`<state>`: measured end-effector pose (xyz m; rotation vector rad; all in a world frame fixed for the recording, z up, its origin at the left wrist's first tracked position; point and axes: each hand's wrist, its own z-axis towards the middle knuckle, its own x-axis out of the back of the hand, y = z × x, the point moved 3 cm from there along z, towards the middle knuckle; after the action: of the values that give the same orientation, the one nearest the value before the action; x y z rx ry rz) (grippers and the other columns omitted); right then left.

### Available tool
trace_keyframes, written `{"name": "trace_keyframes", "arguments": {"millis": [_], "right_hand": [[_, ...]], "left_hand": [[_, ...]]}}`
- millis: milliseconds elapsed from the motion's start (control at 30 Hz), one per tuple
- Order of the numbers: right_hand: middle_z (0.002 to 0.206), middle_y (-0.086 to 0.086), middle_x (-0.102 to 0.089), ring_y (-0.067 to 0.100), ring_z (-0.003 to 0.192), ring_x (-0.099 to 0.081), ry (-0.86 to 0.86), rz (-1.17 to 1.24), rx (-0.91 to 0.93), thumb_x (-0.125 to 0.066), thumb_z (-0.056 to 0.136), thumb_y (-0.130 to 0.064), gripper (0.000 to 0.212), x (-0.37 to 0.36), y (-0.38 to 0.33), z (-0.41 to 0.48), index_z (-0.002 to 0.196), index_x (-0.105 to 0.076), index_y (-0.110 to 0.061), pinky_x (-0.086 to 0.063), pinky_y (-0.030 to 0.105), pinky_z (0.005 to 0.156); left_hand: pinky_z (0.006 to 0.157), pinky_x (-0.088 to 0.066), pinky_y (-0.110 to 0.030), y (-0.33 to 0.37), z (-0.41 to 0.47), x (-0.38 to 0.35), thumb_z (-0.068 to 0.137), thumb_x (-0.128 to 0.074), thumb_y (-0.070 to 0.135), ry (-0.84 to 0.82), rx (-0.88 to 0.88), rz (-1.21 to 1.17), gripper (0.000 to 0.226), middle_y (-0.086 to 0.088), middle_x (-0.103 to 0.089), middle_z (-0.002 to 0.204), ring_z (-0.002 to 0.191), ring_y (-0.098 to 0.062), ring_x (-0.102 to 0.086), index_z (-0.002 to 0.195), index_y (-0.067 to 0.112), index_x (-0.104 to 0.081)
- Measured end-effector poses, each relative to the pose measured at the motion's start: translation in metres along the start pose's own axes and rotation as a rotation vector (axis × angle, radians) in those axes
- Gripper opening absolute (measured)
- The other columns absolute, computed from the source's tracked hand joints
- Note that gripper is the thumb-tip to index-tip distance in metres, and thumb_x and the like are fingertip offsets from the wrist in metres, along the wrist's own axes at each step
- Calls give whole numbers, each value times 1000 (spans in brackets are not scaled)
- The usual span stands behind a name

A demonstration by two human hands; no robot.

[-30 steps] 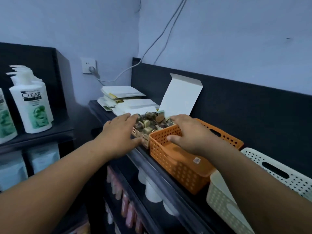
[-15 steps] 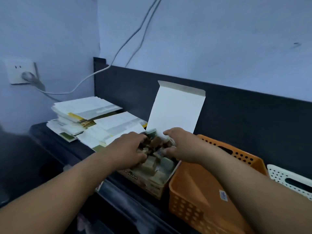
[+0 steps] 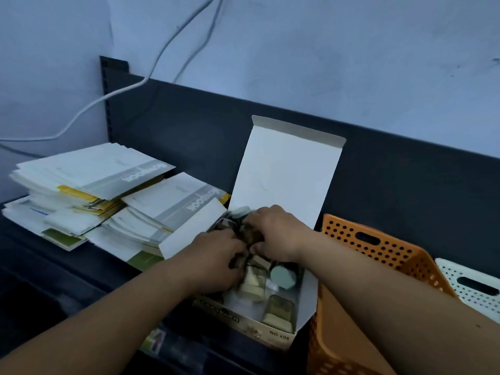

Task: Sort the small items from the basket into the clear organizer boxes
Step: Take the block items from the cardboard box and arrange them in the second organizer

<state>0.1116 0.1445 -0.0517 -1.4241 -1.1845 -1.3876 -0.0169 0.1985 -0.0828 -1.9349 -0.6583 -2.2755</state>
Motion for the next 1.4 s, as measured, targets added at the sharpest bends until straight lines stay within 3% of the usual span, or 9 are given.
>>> {"name": "trace_keyframes", "arguments": {"millis": [133, 300, 467, 633, 800, 900, 1067, 1200, 1400], "right_hand": [[120, 6, -53, 29, 114, -41, 8, -71, 3, -59, 85, -26, 42, -6, -3, 6, 126, -51, -22, -43, 41, 88], [114, 5, -58, 28, 108, -47, 45, -21, -21, -59, 84, -24, 34, -7, 0, 8, 118, -54, -21, -45, 39, 83], [112, -2, -61, 19, 103, -57, 153, 354, -76, -61, 81, -13, 42, 3, 6, -6, 120, -56, -28, -50, 35, 86], [106, -8, -63, 10, 95, -61, 276, 707, -106, -64, 81, -1, 43, 19, 8, -43, 116, -59, -27, -53, 22, 80], [109, 0, -63, 22, 88, -67, 426, 977, -145, -62, 85, 4, 43, 33, 8, -79, 115, -60, -27, -58, 31, 73], [105, -6, -63, 9, 88, -64, 500, 1021, -203, -63, 84, 5, 42, 32, 10, -113, 111, -62, -26, -54, 17, 69], [103, -12, -65, 1, 94, -61, 645, 977, -288, -68, 86, -9, 30, 28, 21, -174, 108, -64, -28, -52, 18, 83], [101, -13, -64, -1, 89, -60, 734, 975, -370, -67, 86, -6, 29, 22, 41, -241, 108, -62, -25, -46, 8, 70], [103, -2, -67, 16, 96, -65, 813, 987, -581, -70, 81, -6, 38, -5, 76, -369, 102, -53, -33, -55, 34, 83]], "left_hand": [[78, -35, -27, -6, 0, -2, 86, -57, 29, 24, -6, -75, 24, 5, -52, 108, 101, -15, -50, 109, 26, -62], [84, -50, -31, -11, -4, 3, 87, -60, 26, 46, 76, -408, 18, 12, -60, 101, 94, -6, -57, 105, 30, -61], [78, -52, -28, -16, -5, 10, 85, -65, 22, 79, 116, -678, 18, 11, -65, 95, 86, -5, -62, 99, 32, -61], [85, -55, -39, -13, -2, 20, 83, -69, 15, 176, 154, -913, 20, 2, -69, 96, 93, -14, -65, 97, 29, -64], [87, -54, -43, 3, 5, 31, 77, -70, 19, 226, 138, -1068, 24, -4, -66, 101, 92, -20, -64, 98, 23, -60], [79, -53, -44, 27, 3, 27, 76, -70, 23, 205, 122, -1080, 27, -2, -69, 94, 86, -23, -66, 99, 22, -56], [80, -56, -48, 78, 0, 27, 79, -65, 28, 228, 114, -1166, 25, -8, -67, 93, 85, -27, -67, 102, 25, -57], [76, -57, -41, 147, -4, 16, 97, -47, 12, 130, 49, -1293, 19, -12, -66, 97, 85, -26, -65, 104, 22, -62], [83, -54, -43, 272, -36, -21, 96, -50, 11, -83, 51, -1392, 18, -11, -71, 99, 91, -27, -67, 99, 17, -67]]}}
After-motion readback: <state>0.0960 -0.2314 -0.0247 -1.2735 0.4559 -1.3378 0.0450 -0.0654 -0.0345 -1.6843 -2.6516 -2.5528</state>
